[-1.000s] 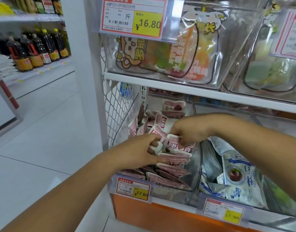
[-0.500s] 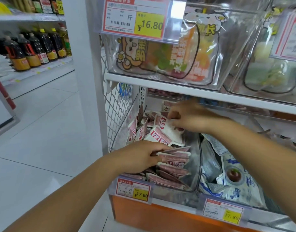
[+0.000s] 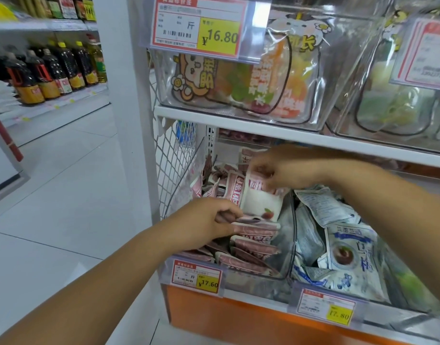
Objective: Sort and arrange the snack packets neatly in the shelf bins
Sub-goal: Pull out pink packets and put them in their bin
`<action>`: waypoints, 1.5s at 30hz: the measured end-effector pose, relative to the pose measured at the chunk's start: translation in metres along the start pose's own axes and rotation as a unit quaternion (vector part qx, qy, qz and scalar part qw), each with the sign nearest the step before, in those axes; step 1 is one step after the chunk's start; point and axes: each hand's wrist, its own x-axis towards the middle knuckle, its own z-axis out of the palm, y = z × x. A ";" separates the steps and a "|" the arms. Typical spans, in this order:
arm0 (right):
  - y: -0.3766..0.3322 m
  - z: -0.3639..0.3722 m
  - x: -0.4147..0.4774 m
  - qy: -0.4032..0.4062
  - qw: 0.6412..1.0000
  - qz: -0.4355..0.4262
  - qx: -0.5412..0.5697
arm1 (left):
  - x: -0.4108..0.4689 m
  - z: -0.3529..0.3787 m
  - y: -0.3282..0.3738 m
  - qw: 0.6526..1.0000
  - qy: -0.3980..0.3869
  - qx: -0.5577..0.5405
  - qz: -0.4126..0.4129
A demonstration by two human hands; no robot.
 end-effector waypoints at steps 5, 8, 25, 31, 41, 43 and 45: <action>-0.005 0.050 0.024 -0.076 0.986 -0.015 -0.147 | 0.000 0.000 0.003 1.000 0.013 0.007 -0.020; -0.005 0.055 0.024 -0.098 0.982 -0.004 -0.164 | 0.001 0.000 0.007 0.999 -0.036 0.015 -0.020; 0.013 0.045 0.024 0.143 0.988 0.046 -0.044 | -0.005 -0.007 0.011 0.998 -0.043 -0.041 -0.027; 0.010 0.044 -0.028 0.250 0.899 0.009 0.359 | -0.005 -0.008 0.019 0.988 0.110 -0.102 -0.035; -0.013 0.056 -0.063 0.076 0.754 -0.062 0.650 | -0.019 0.005 0.041 0.988 0.057 -0.135 0.058; -0.017 0.055 -0.069 0.058 0.781 -0.062 0.619 | -0.021 0.011 0.046 0.991 0.098 -0.051 0.071; -0.023 0.055 -0.074 0.089 0.858 -0.005 0.505 | -0.021 0.017 0.047 0.987 0.136 0.053 0.075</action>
